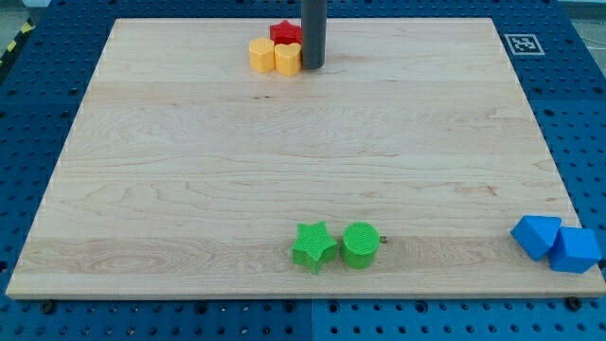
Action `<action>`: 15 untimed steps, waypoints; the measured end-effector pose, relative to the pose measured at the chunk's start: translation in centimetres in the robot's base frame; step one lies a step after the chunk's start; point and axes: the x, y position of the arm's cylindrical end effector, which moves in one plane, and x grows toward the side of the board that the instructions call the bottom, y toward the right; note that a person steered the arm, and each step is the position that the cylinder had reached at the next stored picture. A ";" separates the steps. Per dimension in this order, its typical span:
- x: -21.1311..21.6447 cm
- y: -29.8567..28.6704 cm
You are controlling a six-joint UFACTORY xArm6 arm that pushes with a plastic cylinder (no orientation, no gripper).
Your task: Push the blue cube to the right of the red circle
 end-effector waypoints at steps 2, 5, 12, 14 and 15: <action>1.5 3.5; 5.8 4.9; 33.1 31.9; 30.3 26.3; 26.9 23.5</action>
